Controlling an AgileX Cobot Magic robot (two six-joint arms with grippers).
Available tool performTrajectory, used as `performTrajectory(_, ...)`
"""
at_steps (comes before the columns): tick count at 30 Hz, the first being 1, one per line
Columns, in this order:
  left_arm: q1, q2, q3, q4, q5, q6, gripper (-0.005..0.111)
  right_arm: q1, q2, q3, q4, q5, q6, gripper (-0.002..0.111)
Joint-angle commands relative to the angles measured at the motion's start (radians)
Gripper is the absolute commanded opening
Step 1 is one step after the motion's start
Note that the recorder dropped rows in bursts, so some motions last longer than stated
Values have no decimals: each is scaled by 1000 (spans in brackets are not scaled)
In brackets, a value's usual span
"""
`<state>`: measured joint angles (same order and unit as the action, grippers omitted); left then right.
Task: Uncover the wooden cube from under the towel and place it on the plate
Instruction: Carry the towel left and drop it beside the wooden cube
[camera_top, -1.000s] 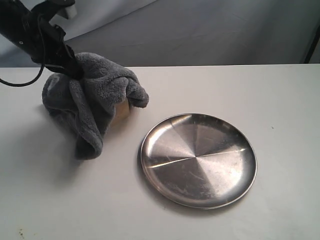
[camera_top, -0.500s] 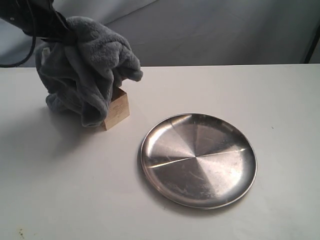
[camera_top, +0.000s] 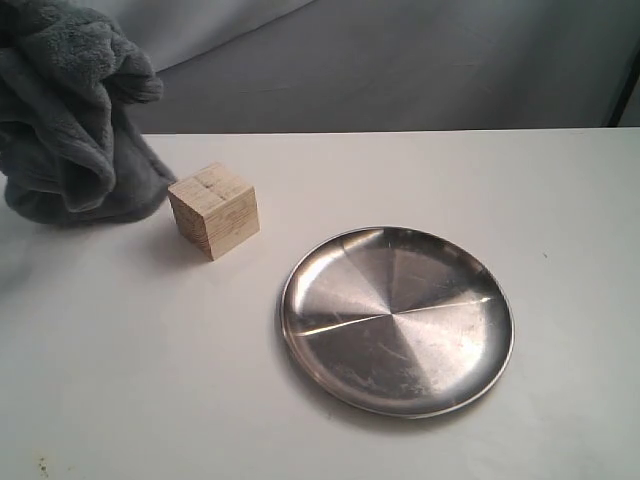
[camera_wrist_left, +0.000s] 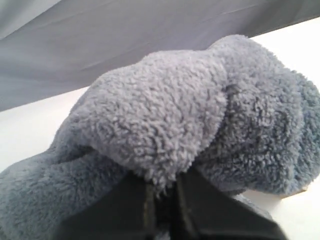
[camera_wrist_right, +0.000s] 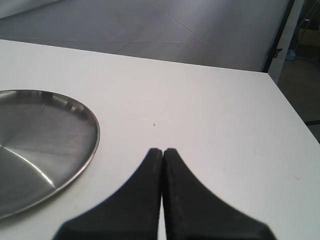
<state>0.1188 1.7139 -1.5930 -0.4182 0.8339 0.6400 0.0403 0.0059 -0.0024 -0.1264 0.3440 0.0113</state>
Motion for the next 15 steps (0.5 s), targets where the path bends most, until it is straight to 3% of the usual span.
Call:
performTrajectory(1,33,-15,-1,-13,83,-11,0,-9,-6,2,-4,-1,-4,0)
performTrajectory(7,33,-15,-1,-2,270,-11,0,-9,-6,2,-4,-1,-4,0)
performTrajectory(11,33,-15,-1,101,375,-50,0,-9,-6,2,-4,-1,-4,0)
performTrajectory(15,33,-15,2,182,387,-122,0,-9,-6,2,-4,-1,-4,0)
